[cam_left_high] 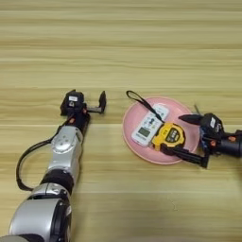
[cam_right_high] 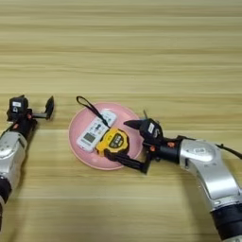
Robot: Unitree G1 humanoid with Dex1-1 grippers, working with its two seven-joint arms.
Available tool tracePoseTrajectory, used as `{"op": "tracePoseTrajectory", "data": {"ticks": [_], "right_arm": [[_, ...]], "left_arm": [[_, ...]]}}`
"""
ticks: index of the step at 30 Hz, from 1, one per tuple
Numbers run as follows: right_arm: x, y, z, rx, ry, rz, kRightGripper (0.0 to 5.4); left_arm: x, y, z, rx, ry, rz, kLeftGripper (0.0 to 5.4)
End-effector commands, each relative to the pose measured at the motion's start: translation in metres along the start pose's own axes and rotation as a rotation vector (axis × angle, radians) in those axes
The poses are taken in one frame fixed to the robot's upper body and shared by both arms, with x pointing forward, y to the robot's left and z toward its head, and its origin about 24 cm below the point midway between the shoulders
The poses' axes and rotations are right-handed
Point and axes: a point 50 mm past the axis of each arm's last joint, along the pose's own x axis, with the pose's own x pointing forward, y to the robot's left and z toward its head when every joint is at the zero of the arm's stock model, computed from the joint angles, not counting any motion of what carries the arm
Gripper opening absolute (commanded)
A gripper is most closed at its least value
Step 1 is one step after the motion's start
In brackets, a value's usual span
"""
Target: Move the objects on the table
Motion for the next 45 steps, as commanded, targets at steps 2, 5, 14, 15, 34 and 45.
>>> {"op": "tracePoseTrajectory", "data": {"ticks": [2, 5, 14, 15, 34, 45], "right_arm": [[0.008, -0.003, -0.002, -0.007, 0.03, -0.019, 5.38], [0.011, -0.004, -0.005, 0.005, 0.043, -0.03, 5.38], [0.013, -0.01, -0.004, 0.012, 0.054, -0.057, 4.62], [0.014, -0.01, -0.003, 0.012, 0.051, -0.06, 4.61], [0.003, -0.021, 0.046, -0.068, -0.124, -0.071, 4.59], [0.0, -0.035, 0.065, -0.153, -0.137, -0.048, 4.59]], "left_arm": [[0.003, -0.002, 0.003, -0.004, -0.016, -0.002, 5.4], [0.003, -0.002, 0.003, -0.004, -0.013, -0.001, 5.4], [0.004, -0.003, 0.003, -0.007, -0.011, 0.002, 5.4], [0.004, -0.003, 0.003, -0.008, -0.011, 0.002, 5.4], [0.01, 0.011, 0.036, 0.021, -0.168, 0.018, 5.4], [-0.002, -0.018, 0.079, 0.001, -0.354, -0.242, 5.4]]}}
